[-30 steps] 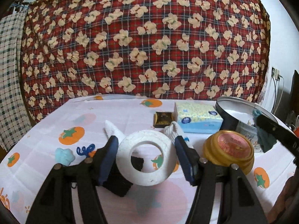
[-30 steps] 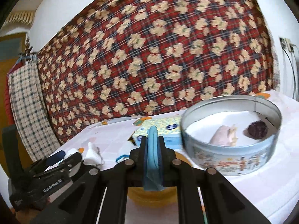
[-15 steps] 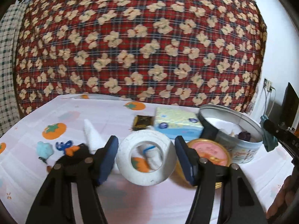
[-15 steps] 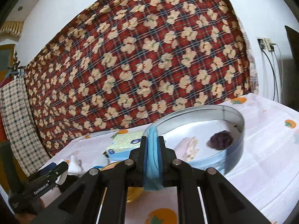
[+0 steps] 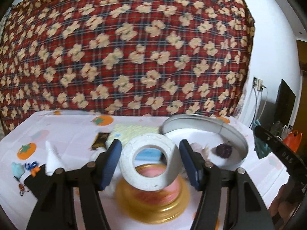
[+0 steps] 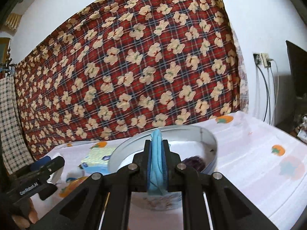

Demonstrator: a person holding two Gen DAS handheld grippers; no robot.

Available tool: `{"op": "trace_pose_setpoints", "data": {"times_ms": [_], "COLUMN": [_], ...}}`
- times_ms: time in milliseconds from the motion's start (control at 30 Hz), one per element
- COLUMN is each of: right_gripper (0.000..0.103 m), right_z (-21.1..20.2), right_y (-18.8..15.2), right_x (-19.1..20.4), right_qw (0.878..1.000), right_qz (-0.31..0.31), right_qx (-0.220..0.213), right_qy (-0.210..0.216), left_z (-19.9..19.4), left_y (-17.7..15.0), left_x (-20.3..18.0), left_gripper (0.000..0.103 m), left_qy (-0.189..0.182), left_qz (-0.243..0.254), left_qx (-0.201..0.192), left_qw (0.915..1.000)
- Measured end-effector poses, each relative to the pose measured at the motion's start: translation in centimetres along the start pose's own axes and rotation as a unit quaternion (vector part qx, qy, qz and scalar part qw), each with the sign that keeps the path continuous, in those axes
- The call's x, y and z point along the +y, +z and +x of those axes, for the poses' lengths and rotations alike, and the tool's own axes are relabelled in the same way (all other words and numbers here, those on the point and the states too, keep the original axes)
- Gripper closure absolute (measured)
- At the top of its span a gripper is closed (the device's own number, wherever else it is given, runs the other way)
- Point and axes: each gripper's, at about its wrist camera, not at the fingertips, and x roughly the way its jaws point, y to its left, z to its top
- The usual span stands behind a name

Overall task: Organize soft objects
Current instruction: 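Carry the tape roll and teal cloth over the tin with both grippers, then open both grippers to drop the tape roll and teal cloth into the tin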

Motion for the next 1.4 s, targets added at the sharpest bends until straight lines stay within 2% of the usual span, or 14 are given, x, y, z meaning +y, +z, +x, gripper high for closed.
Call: {"op": "trace_pose_setpoints", "data": {"times_ms": [300, 500, 833, 967, 1167, 1400], "right_gripper": [0.092, 0.092, 0.092, 0.092, 0.092, 0.092], "right_z": [1.5, 4.0, 10.7, 12.4, 14.3, 14.8], "right_y": [1.3, 2.7, 2.8, 2.4, 1.6, 1.1], "right_x": [-3.1, -4.5, -6.2, -6.9, -6.5, -5.9], "right_qw": [0.999, 0.998, 0.997, 0.995, 0.991, 0.989], "right_qz": [-0.017, -0.039, -0.047, -0.04, -0.054, -0.065], "right_qx": [-0.007, 0.0, 0.052, 0.08, 0.115, 0.131], "right_qy": [-0.028, -0.04, -0.045, -0.041, -0.035, -0.033], "left_z": [1.6, 3.7, 9.5, 10.8, 12.6, 12.7], "left_y": [1.5, 2.1, 2.1, 1.6, 0.8, 0.5], "left_x": [-5.0, -8.0, -11.6, -11.9, -11.6, -11.7], "left_gripper": [0.04, 0.04, 0.04, 0.04, 0.04, 0.04], "left_qy": [-0.03, -0.043, -0.038, -0.03, -0.028, -0.012], "left_qz": [0.011, 0.02, 0.007, 0.011, 0.0, 0.007], "left_qx": [-0.011, -0.01, 0.016, 0.019, 0.047, 0.048], "left_qw": [0.9994, 0.9988, 0.9991, 0.9993, 0.9985, 0.9988]}}
